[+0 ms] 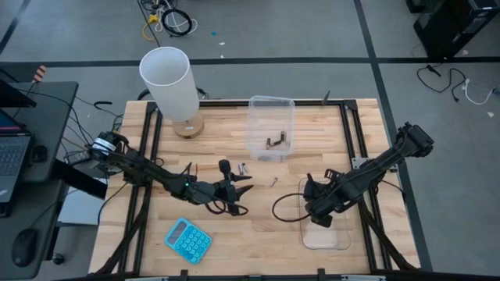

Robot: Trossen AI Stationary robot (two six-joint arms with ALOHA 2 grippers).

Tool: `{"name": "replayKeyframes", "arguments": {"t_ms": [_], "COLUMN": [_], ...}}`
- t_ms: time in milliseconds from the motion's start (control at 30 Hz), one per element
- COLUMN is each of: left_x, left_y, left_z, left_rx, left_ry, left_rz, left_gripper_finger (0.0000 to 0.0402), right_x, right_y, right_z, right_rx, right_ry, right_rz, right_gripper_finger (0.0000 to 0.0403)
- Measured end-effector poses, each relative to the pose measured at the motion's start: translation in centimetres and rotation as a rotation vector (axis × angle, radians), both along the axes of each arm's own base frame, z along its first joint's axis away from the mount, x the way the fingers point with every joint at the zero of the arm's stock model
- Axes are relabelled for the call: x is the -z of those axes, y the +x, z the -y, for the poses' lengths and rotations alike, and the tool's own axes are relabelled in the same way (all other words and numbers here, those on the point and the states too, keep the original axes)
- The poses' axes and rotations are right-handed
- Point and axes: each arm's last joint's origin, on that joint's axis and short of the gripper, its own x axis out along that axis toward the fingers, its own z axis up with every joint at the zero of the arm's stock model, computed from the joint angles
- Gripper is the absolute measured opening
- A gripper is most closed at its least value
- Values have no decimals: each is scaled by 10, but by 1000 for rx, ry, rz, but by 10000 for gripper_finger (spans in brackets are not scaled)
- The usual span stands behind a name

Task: Sort batteries
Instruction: Put the silver battery into the bottom transparent bin

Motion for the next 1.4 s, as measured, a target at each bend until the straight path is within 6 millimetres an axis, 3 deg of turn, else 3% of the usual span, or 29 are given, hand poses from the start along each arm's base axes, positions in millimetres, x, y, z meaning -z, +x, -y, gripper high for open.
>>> {"name": "replayKeyframes", "arguments": {"t_ms": [700, 1400], "left_x": [9, 10], "left_y": [-2, -3], "left_z": [-1, 0], "left_rx": [-24, -20], "left_ry": [-19, -19], "left_rz": [-72, -80], "left_gripper_finger": [138, 138], "right_x": [76, 81], "right_y": [-10, -13], "right_z": [6, 8], "right_rx": [-21, 8], "right_ry": [26, -5], "right_rz": [13, 10], "right_gripper_finger": [45, 80]}}
